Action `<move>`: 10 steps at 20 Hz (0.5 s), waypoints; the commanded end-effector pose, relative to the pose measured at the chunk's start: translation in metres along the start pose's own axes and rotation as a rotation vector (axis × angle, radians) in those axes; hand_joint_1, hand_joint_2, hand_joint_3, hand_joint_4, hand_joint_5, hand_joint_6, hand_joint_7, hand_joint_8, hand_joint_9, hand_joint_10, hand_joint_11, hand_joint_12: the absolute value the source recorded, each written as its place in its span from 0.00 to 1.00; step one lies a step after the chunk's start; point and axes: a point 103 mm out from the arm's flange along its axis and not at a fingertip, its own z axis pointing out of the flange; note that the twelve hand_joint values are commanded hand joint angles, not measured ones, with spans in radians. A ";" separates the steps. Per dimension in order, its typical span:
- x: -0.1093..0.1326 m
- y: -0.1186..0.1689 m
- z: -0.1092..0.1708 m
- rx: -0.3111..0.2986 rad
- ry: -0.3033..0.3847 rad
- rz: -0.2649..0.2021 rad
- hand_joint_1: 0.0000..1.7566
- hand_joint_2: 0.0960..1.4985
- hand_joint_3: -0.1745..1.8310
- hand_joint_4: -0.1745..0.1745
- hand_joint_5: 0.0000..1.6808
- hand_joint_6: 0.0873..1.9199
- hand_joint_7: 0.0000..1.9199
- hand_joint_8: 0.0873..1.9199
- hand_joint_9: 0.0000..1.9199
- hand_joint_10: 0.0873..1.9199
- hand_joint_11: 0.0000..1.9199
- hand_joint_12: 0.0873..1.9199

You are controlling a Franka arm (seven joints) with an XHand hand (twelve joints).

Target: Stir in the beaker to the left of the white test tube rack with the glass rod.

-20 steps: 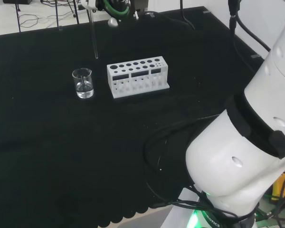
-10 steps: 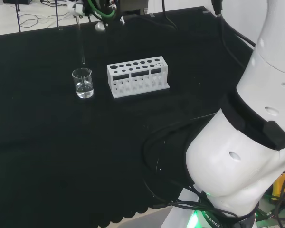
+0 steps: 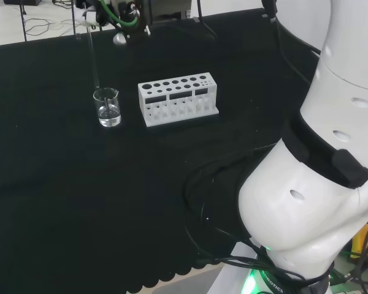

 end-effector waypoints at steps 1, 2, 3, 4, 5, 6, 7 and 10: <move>-0.010 0.009 0.029 0.035 0.020 0.005 0.73 0.74 0.07 0.00 0.56 0.38 0.54 0.62 0.76 0.54 0.82 0.38; -0.010 0.010 0.033 0.036 0.017 0.006 0.73 0.74 0.07 0.00 0.56 0.38 0.54 0.62 0.76 0.54 0.82 0.38; -0.011 0.010 0.036 0.039 0.016 0.006 0.73 0.74 0.07 0.00 0.56 0.38 0.54 0.62 0.76 0.54 0.82 0.38; -0.012 0.010 0.040 0.042 0.014 0.008 0.73 0.74 0.07 0.00 0.56 0.38 0.54 0.62 0.76 0.54 0.82 0.38; -0.013 0.010 0.043 0.046 0.013 0.008 0.73 0.74 0.07 0.00 0.56 0.38 0.54 0.62 0.76 0.54 0.82 0.38; -0.014 0.010 0.046 0.049 0.012 0.009 0.73 0.74 0.07 0.00 0.56 0.38 0.54 0.62 0.76 0.54 0.82 0.38; -0.015 0.011 0.050 0.053 0.012 0.010 0.73 0.74 0.07 0.00 0.56 0.38 0.54 0.62 0.76 0.54 0.82 0.38; -0.016 0.012 0.067 0.073 0.016 0.009 0.73 0.74 0.07 0.00 0.56 0.38 0.54 0.62 0.76 0.54 0.82 0.38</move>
